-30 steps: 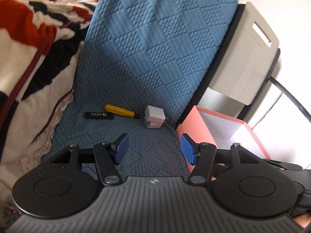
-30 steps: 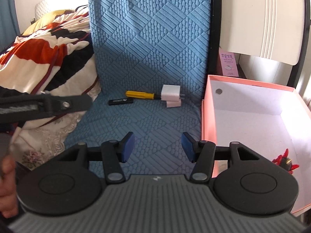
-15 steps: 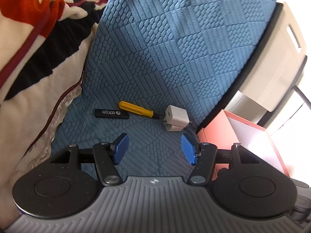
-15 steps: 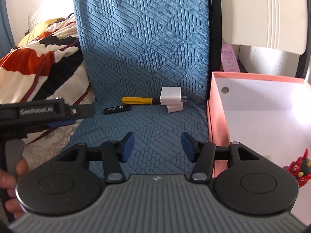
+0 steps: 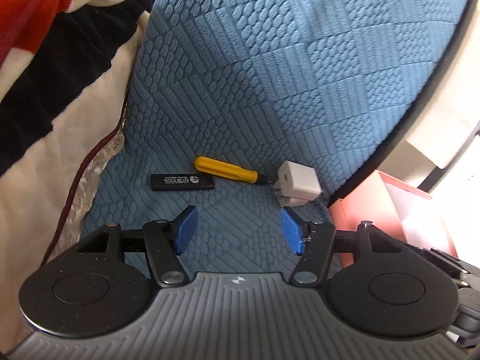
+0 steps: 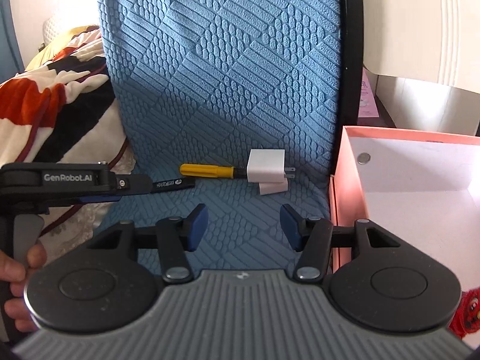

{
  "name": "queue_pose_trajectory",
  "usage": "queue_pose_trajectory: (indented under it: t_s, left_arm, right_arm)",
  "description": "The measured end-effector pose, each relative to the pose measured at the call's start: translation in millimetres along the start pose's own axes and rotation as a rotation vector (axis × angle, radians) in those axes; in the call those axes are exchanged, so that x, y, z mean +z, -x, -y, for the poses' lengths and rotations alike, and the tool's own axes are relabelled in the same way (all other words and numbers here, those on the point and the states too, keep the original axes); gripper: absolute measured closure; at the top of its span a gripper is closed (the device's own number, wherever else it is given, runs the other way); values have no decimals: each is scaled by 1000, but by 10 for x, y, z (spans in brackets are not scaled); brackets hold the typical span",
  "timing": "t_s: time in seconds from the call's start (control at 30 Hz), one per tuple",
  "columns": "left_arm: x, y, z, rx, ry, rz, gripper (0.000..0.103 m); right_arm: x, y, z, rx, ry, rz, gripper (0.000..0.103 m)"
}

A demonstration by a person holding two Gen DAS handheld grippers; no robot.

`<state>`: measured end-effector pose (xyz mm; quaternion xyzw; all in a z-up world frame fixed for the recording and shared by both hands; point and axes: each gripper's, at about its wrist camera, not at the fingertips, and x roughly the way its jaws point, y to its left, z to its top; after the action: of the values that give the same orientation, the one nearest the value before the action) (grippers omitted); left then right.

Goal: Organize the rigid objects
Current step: 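Grasp the white charger cube with the right gripper while the left gripper approaches the black USB stick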

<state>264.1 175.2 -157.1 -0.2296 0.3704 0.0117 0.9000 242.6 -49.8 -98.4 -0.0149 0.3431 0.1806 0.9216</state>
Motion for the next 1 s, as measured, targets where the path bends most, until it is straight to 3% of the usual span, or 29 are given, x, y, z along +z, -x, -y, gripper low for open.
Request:
queue_pose_trajectory:
  t_s: [0.53,0.8,0.9,1.0]
  left_arm:
    - [361,-625,-387,91,-4,-116,37]
    - [543,-773,-576,55,30,-98,37]
    - [568,-843,-590,44,23,-103,37]
    - [567,-950,-590,56,-8,-130,38]
  right_arm:
    - [310,-552,-25,7,32,3,47]
    - [427,-778,86,-1,-21,-7,45]
    - [459,-882,133,-26,-36,-15,34]
    - [487,-1012,170,-33,-36,-30,34]
